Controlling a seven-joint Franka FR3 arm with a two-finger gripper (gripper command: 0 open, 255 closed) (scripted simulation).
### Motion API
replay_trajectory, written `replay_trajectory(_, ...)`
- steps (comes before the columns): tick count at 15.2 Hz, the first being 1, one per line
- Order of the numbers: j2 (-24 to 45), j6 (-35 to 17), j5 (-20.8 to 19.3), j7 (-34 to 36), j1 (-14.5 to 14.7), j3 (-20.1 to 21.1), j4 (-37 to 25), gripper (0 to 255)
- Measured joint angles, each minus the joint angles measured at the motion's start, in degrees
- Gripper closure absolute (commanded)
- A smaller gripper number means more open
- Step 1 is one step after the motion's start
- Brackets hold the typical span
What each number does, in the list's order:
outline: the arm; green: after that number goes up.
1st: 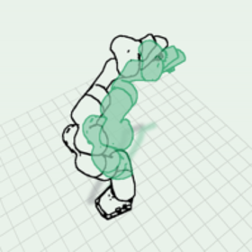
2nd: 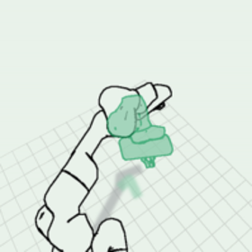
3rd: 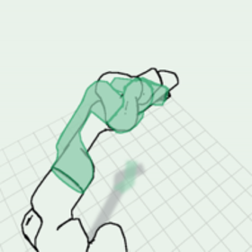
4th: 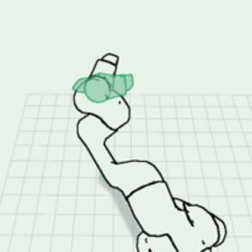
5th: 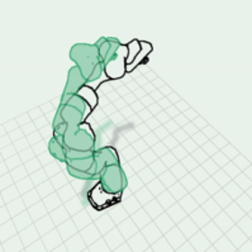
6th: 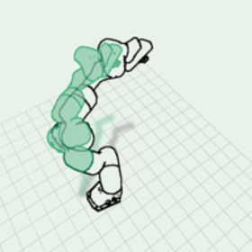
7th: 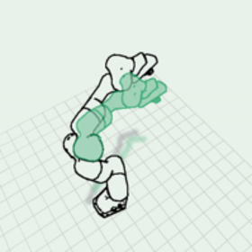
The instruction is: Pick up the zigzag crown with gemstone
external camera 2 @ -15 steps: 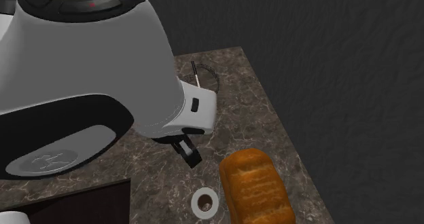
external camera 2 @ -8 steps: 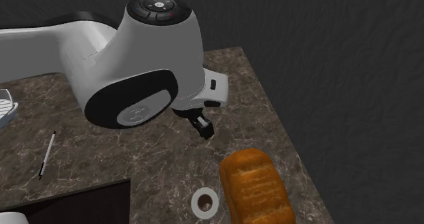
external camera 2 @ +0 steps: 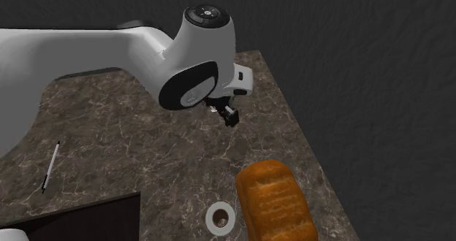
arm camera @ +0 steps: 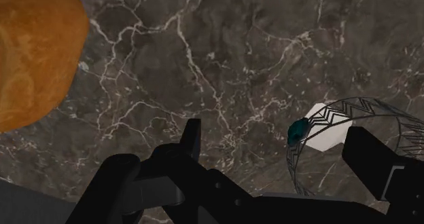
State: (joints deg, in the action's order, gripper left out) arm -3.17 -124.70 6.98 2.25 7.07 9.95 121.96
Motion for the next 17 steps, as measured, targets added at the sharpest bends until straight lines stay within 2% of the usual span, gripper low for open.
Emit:
replay_trajectory(10, 20.6, -4.1, -3.7, 5.4, 3.7, 2.1, -17.5, 0)
replay_trajectory(17, 24.5, -8.3, -4.3, 5.7, 4.3, 1.9, -17.3, 0)
